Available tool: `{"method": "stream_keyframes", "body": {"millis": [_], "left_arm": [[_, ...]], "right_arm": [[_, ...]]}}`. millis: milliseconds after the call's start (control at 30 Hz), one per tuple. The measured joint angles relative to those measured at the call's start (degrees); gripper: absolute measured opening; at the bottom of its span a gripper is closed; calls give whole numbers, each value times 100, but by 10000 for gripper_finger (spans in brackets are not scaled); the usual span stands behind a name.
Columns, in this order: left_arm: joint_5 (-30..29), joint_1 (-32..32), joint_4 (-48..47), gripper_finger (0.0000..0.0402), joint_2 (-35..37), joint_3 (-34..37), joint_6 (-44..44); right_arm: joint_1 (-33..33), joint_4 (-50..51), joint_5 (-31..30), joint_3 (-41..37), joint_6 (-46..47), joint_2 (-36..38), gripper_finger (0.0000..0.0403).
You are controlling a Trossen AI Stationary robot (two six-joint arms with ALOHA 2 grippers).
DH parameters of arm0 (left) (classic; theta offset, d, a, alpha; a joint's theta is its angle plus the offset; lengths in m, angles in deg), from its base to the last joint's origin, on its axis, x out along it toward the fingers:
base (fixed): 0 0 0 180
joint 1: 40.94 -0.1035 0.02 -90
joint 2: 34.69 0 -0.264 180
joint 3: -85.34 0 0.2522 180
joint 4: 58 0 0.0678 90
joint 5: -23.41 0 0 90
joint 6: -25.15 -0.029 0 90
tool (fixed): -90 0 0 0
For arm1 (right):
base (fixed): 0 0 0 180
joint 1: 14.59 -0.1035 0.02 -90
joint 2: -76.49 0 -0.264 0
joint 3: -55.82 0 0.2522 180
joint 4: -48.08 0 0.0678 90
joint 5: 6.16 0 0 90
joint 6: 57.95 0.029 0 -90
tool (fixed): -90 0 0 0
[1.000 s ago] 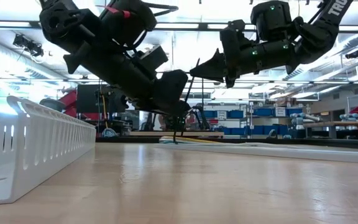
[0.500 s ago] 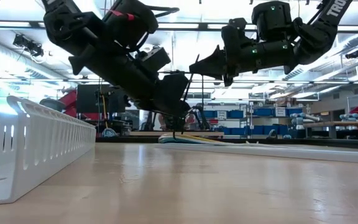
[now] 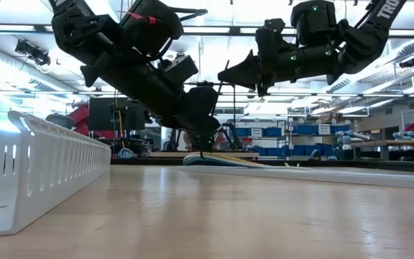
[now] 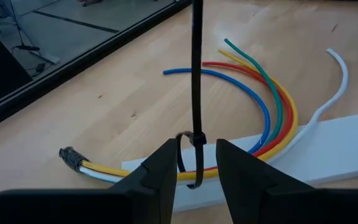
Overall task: Ziptie cables
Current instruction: Wrap the cables together using the black zip tie
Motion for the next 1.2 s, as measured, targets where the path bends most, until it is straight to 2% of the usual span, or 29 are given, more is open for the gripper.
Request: {"method": "stream_keyframes", "body": {"millis": [533, 967, 1200], "left_arm": [[97, -109, 237, 120, 0, -2, -390], [258, -125, 699, 70, -391, -4, -239], [256, -125, 773, 65, -378, -4, -384]], "right_arm": [[11, 86, 200, 87, -49, 0, 0], [11, 144, 198, 89, -60, 0, 0], [13, 195, 198, 93, -112, 0, 0]]}}
